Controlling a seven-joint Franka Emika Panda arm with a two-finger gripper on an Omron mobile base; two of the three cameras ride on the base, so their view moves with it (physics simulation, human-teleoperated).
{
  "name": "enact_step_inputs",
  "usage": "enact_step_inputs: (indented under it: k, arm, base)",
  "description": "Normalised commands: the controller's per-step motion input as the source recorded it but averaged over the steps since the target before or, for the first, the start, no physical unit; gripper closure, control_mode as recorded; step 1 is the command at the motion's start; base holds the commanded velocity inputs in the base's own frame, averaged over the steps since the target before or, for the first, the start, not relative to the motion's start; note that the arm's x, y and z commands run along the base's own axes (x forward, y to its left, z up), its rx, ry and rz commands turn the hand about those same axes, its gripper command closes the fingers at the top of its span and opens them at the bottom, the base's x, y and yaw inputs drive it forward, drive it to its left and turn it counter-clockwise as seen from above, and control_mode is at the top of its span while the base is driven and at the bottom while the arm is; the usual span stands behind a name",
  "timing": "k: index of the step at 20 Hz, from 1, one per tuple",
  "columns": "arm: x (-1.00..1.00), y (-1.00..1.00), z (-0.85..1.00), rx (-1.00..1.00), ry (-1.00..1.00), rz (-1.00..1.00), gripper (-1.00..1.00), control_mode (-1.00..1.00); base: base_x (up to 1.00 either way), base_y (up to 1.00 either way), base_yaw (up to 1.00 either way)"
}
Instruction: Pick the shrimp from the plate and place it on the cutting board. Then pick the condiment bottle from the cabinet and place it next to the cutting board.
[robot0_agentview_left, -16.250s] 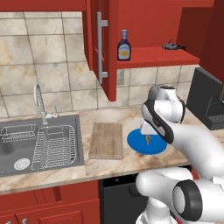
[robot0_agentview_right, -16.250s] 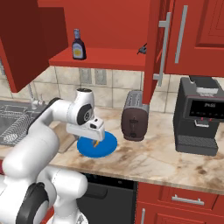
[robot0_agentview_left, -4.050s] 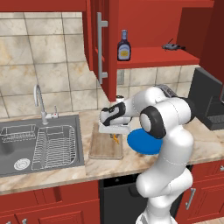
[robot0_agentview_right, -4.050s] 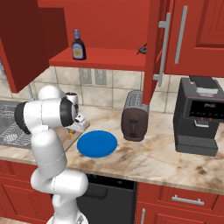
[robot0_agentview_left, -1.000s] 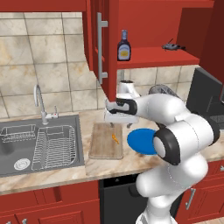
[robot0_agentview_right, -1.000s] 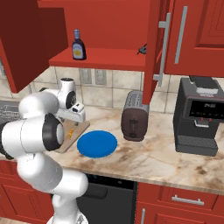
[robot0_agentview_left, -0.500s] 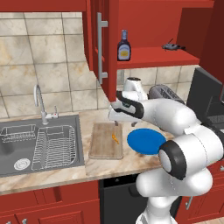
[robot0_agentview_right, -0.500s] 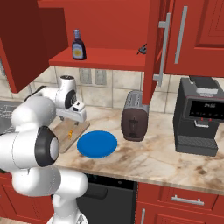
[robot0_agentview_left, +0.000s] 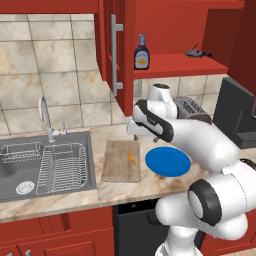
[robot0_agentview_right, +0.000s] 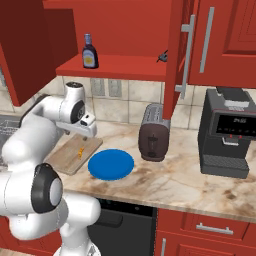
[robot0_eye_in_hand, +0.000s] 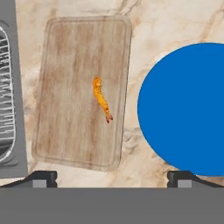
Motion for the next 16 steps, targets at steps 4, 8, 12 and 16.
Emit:
enact_step_inputs:
  k: [4, 8, 12, 16]
  arm:
    - [-0.26, 0.0, 0.36, 0.07, -0.05, 0.0, -1.0, -1.0]
    - [-0.24, 0.0, 0.32, 0.09, -0.04, 0.0, -1.0, -1.0]
    - [-0.2, 0.0, 0.25, 0.1, -0.02, 0.0, -1.0, -1.0]
    - [-0.16, -0.01, 0.19, 0.1, 0.0, 0.0, -1.0, -1.0]
  base:
    - [0.0, 0.0, 0.0]
    - [0.0, 0.0, 0.0]
    - [0.0, 0.0, 0.0]
    - [0.0, 0.0, 0.0]
